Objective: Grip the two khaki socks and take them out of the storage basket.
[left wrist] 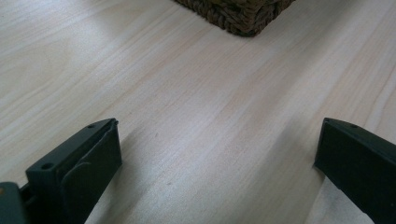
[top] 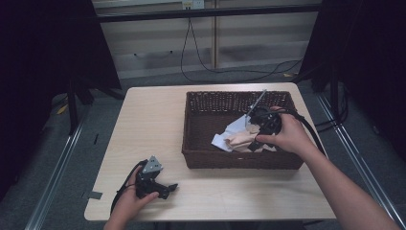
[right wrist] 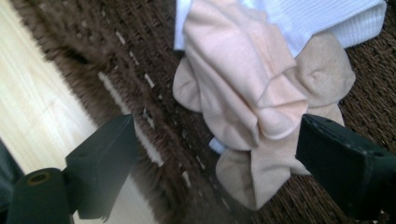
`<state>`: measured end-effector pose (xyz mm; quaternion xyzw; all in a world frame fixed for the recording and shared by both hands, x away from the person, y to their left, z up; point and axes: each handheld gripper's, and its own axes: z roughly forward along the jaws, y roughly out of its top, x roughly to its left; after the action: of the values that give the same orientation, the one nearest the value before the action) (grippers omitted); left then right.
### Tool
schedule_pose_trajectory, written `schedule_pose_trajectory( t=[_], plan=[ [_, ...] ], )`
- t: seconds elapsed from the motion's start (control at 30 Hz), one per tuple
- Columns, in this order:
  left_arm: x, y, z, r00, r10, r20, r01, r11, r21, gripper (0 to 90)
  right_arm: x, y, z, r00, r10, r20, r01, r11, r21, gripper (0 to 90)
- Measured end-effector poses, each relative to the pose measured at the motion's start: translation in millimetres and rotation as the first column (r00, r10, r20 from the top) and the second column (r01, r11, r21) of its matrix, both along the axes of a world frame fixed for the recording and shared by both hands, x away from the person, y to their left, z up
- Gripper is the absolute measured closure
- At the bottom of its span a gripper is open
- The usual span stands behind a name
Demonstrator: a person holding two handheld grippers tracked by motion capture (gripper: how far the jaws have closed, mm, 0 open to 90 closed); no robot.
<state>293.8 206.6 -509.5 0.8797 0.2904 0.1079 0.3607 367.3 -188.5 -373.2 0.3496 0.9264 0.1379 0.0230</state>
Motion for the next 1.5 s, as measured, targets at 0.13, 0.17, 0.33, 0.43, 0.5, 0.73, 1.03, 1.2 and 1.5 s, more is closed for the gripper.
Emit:
schedule_pose_trajectory(
  t=[0.13, 0.17, 0.33, 0.43, 0.5, 0.73, 1.03, 1.2, 1.5],
  plan=[
    [0.0, 0.0, 0.0, 1.0000, 0.000, 0.000, 0.000, 1.0000, 0.000, 0.0, 7.9, -3.1, -5.5, 0.9998, -0.020, -0.005, 0.020, 0.9996, 0.021, 16.6],
    [0.0, 0.0, 0.0, 1.0000, 0.000, 0.000, 0.000, 1.0000, 0.001, 0.0, 9.5, -3.8, -6.4, 0.9994, -0.034, -0.007, 0.034, 0.9992, 0.023, 17.9],
    [0.0, 0.0, 0.0, 1.0000, 0.000, 0.000, 0.000, 1.0000, 0.001, 0.0, 17.7, -6.3, -9.8, 0.9985, -0.053, -0.012, 0.053, 0.9985, 0.015, 25.9],
    [0.0, 0.0, 0.0, 1.0000, 0.000, 0.000, 0.000, 1.0000, 0.000, 0.0, 21.7, -5.1, -13.5, 0.9986, -0.049, -0.019, 0.050, 0.9987, 0.012, 33.1],
    [0.0, 0.0, 0.0, 1.0000, 0.000, 0.000, 0.000, 1.0000, 0.000, 0.0, 24.1, -3.6, -16.7, 0.9991, -0.037, -0.023, 0.037, 0.9993, -0.006, 40.1],
    [0.0, 0.0, 0.0, 1.0000, 0.001, 0.000, -0.001, 1.0000, -0.001, 0.0, 34.0, 2.5, -27.8, 0.9981, -0.029, -0.055, 0.029, 0.9996, -0.004, 53.9],
    [0.0, 0.0, 0.0, 1.0000, 0.000, 0.000, 0.000, 1.0000, 0.000, 0.0, 41.5, 3.4, -33.5, 0.9966, -0.045, -0.068, 0.045, 0.9990, -0.005, 69.9],
    [0.0, 0.0, 0.0, 1.0000, 0.001, 0.000, -0.001, 1.0000, 0.000, 0.0, 41.7, 3.0, -33.6, 0.9931, -0.021, -0.116, 0.021, 0.9998, -0.003, 87.4],
    [0.3, 0.2, 0.1, 1.0000, -0.001, 0.006, 0.001, 1.0000, 0.004, 0.0, 37.2, -7.3, 3.6, 0.9969, -0.021, -0.076, 0.022, 0.9997, 0.010, 87.9]
  ],
)
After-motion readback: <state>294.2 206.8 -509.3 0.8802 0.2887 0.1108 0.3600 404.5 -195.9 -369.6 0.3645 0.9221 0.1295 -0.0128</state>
